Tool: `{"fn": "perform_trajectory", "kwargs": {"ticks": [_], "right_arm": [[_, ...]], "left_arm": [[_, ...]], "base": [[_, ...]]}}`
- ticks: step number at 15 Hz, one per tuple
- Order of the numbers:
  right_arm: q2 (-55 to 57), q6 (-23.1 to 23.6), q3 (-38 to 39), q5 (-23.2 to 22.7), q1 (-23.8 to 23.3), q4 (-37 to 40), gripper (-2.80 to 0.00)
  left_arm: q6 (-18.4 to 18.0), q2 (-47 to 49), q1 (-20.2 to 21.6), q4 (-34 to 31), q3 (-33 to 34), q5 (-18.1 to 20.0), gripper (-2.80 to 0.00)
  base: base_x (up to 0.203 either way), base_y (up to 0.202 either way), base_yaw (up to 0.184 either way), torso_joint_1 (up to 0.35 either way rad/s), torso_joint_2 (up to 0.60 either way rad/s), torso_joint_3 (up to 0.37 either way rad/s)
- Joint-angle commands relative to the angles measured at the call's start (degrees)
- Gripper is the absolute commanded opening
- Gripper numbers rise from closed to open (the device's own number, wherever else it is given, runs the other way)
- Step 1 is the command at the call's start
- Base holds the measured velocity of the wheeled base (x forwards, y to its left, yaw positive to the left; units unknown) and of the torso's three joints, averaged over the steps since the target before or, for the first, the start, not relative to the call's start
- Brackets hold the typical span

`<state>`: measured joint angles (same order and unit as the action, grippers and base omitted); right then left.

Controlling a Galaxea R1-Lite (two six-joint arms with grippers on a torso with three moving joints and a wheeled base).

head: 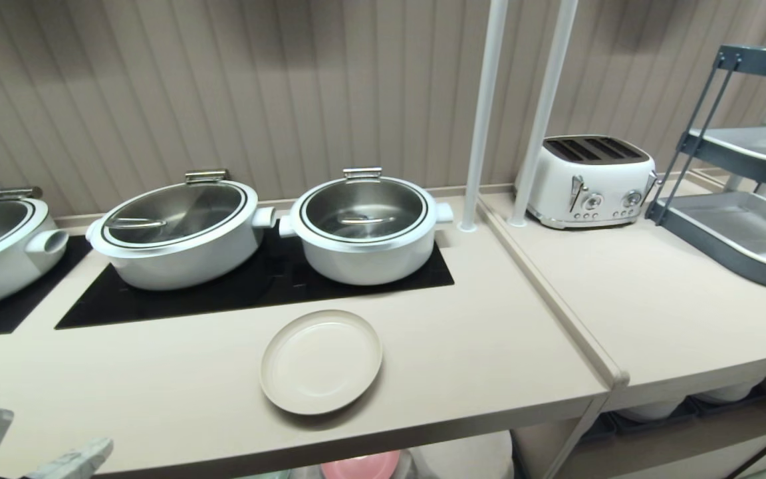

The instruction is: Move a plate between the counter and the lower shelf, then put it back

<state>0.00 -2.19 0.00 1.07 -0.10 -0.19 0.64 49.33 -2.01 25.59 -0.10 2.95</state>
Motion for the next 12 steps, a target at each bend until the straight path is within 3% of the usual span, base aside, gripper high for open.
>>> {"fn": "perform_trajectory", "kwargs": {"ticks": [1, 6, 12], "right_arm": [[0.00, 0.00, 0.00, -0.02, 0.01, -0.01, -2.80], [0.00, 0.00, 0.00, -0.02, 0.01, -0.07, -2.80], [0.00, 0.00, 0.00, -0.02, 0.01, 0.01, -2.80]], "left_arm": [[-0.86, -6.03, 0.26, -0.56, 0.09, -0.02, -2.80], [-6.00, -21.00, 4.59, -10.84, 0.10, -0.10, -2.80], [-6.51, -33.77, 5.10, -22.65, 0.10, -0.45, -2.80]], "base": [[0.000, 0.000, 0.000, 0.000, 0.00, 0.000], [0.000, 0.000, 0.000, 0.000, 0.00, 0.000], [0.000, 0.000, 0.000, 0.000, 0.00, 0.000]]}}
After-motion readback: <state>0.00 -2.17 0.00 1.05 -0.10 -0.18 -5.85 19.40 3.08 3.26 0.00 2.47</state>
